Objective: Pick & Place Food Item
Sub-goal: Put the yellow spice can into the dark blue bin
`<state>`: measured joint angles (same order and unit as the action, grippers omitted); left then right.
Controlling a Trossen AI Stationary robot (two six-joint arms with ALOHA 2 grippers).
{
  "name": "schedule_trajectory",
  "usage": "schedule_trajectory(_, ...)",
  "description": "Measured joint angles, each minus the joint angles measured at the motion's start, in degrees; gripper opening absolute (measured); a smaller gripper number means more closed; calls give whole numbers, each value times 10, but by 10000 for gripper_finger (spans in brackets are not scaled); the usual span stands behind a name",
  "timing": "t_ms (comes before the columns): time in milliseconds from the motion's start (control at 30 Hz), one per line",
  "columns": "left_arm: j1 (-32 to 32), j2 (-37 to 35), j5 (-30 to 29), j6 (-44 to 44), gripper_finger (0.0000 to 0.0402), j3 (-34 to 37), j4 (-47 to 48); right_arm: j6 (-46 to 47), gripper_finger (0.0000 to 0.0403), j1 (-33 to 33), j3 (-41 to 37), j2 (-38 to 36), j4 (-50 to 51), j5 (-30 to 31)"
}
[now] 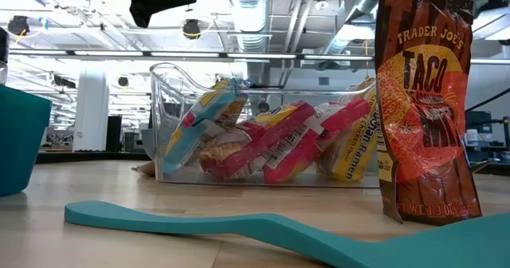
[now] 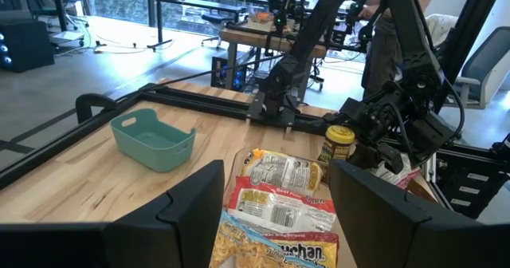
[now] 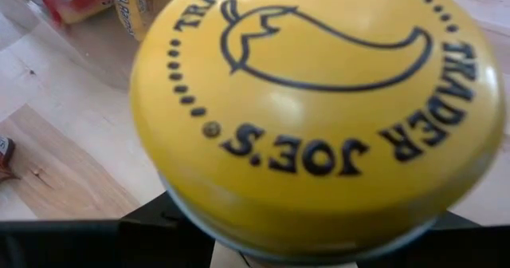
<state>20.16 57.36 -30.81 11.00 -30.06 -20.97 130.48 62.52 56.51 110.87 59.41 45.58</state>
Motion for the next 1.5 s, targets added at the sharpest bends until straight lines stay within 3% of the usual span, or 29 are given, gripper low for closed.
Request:
schedule_trajectory(200, 0, 0, 0, 0, 218, 0, 0, 1, 206, 0, 10, 1, 25, -11)
schedule_trajectory(1067, 0, 0, 0, 0, 218, 0, 0, 0, 207, -15, 158, 0, 306, 15)
schedule_trajectory(1500, 0, 0, 0, 0, 218, 0, 0, -121, 207, -67, 161, -70, 303, 113)
